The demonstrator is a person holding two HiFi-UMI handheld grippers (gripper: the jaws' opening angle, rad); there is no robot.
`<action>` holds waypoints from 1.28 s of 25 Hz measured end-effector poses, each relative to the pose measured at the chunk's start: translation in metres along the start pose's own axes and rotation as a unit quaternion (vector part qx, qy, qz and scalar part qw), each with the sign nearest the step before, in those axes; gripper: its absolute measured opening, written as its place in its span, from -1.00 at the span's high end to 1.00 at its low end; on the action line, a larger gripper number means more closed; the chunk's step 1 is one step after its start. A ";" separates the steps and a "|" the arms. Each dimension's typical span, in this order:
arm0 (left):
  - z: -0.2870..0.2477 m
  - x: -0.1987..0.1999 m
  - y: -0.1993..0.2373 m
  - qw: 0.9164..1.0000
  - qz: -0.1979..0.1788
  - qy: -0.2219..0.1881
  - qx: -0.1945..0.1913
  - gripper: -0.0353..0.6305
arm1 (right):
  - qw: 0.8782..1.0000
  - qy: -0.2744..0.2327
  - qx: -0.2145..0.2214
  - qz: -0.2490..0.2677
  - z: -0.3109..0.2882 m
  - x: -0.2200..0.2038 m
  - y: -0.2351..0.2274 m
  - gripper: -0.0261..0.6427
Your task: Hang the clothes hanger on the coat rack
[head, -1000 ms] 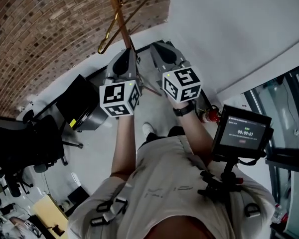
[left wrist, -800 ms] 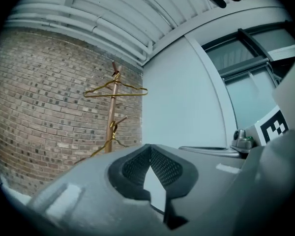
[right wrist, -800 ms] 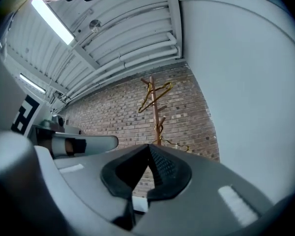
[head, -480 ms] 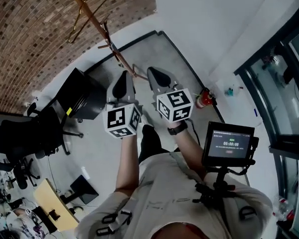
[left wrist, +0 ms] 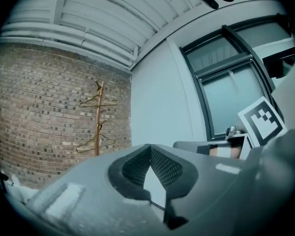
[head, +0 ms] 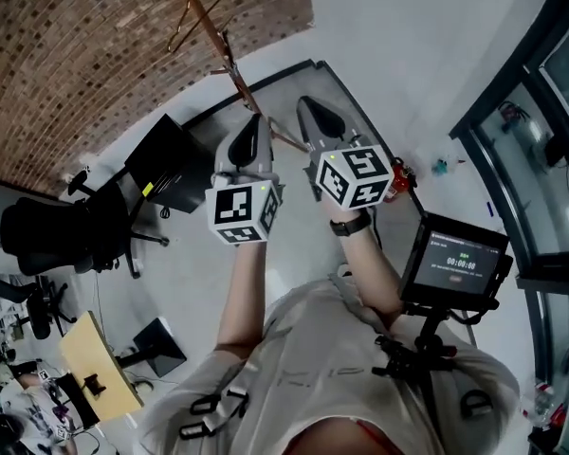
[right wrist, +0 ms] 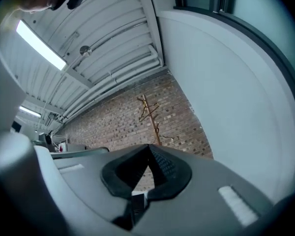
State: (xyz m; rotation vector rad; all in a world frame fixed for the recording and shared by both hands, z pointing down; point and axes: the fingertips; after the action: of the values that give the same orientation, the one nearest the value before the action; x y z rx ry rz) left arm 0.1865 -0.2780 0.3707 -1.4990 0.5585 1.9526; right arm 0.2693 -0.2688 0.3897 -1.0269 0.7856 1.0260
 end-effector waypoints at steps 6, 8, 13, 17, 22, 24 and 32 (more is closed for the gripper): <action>0.065 0.039 0.056 0.999 -0.020 -0.016 0.027 0.89 | 0.999 -0.022 0.037 0.005 -0.011 0.005 0.086 0.91; 0.083 0.042 0.071 0.999 -0.018 -0.019 0.038 0.89 | 0.998 -0.016 0.055 0.016 -0.010 -0.003 0.115 0.91; 0.113 0.045 0.081 0.998 -0.008 -0.018 0.052 0.89 | 0.996 0.000 0.083 0.039 0.003 -0.014 0.159 0.91; 0.111 0.050 0.087 0.998 0.000 -0.021 0.054 0.89 | 0.994 0.008 0.090 0.068 -0.001 -0.010 0.169 0.91; 0.106 0.047 0.086 0.998 0.012 -0.023 0.049 0.89 | 0.992 0.015 0.096 0.082 -0.002 -0.013 0.171 0.90; 0.105 0.040 0.080 0.999 0.015 -0.022 0.043 0.89 | 0.992 0.016 0.095 0.087 0.001 -0.016 0.168 0.91; 0.099 0.029 0.064 0.999 0.018 -0.016 0.026 0.89 | 0.992 0.015 0.085 0.092 0.008 -0.017 0.155 0.90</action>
State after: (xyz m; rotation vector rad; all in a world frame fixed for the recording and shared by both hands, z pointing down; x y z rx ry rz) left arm 0.0675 -0.2541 0.3676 -1.4324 0.6214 1.9703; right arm 0.1185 -0.2406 0.3612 -0.8365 0.9897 1.0809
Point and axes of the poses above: the fingertips, and each gripper's own axes: z backward along the fingers, y to its left, x out of its top, and after that the axes turned 15 degrees about -y, right-handed
